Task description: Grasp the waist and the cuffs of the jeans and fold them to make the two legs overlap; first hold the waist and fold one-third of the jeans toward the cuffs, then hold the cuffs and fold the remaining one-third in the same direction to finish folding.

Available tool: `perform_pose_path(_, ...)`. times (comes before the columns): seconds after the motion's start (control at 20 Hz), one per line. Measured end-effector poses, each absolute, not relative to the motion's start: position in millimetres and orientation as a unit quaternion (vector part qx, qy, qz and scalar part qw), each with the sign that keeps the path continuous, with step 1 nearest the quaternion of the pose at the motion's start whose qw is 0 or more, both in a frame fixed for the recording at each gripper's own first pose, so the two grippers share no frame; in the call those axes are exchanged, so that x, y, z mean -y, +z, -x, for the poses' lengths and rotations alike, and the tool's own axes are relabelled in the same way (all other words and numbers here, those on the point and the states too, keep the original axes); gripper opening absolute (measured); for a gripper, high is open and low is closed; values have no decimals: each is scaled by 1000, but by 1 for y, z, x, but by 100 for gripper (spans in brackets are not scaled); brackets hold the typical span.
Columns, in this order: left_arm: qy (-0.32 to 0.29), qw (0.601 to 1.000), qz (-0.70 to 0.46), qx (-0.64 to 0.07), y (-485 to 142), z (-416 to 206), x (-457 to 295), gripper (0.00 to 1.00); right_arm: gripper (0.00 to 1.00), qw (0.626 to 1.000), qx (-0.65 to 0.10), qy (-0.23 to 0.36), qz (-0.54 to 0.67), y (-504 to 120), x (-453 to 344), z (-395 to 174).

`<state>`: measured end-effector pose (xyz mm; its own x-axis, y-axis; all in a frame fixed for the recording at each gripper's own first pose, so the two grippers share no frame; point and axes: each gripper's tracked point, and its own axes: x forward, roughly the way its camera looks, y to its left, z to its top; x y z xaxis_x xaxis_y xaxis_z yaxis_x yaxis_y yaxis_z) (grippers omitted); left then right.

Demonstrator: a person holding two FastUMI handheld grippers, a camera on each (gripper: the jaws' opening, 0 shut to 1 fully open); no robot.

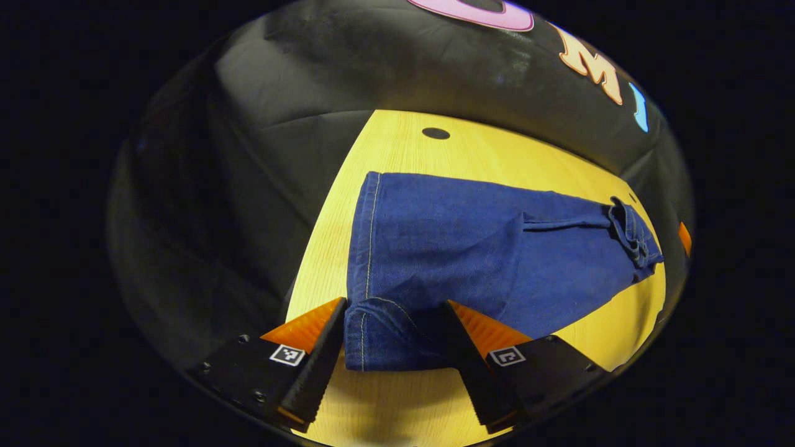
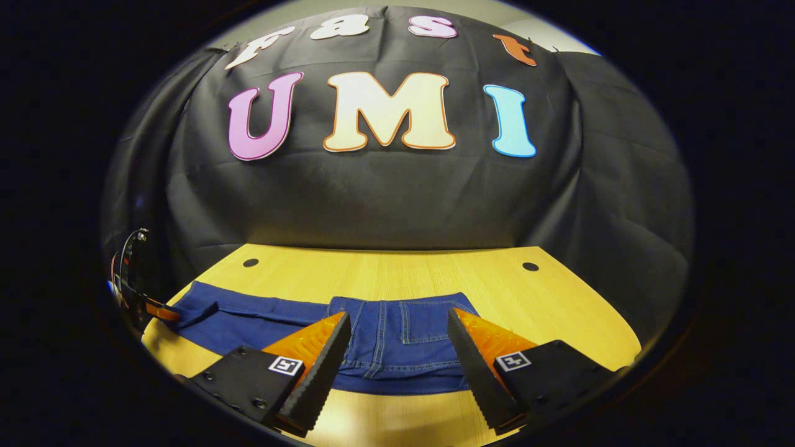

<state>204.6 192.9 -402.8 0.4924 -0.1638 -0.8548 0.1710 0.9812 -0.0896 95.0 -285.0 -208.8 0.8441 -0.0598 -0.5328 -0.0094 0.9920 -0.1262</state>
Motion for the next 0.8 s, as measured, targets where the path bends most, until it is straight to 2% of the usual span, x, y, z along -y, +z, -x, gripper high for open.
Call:
perform_pose_path(0.05, -116, 859, -2, -498, -404, -204, -185, 88, 96, 957, -281, -13, 66, -212, 286, -93)
perform_pose_path(0.2, -119, 861, 16, -495, -399, -203, -164, 24, 97, 956, -285, -4, 71, -216, 283, -92)
perform_pose_path(0.25, -119, 861, 16, -495, -400, -203, -164, 22, 97, 956, -283, -2, 71, -215, 283, -92)
perform_pose_path(0.35, -115, 861, 19, -495, -396, -204, -163, 6, 98, 958, -277, 5, 70, -212, 282, -96)
perform_pose_path(0.4, -114, 858, 12, -501, -394, -203, -164, 1, 98, 959, -273, 7, 70, -210, 283, -98)
perform_pose_path(0.55, -103, 866, 13, -489, -383, -210, -157, 0, 98, 965, -255, 12, 69, -194, 291, -103)
perform_pose_path(0.8, -122, 890, 80, -432, -294, -216, -109, 0, 98, 968, -241, 20, 64, -172, 321, -102)
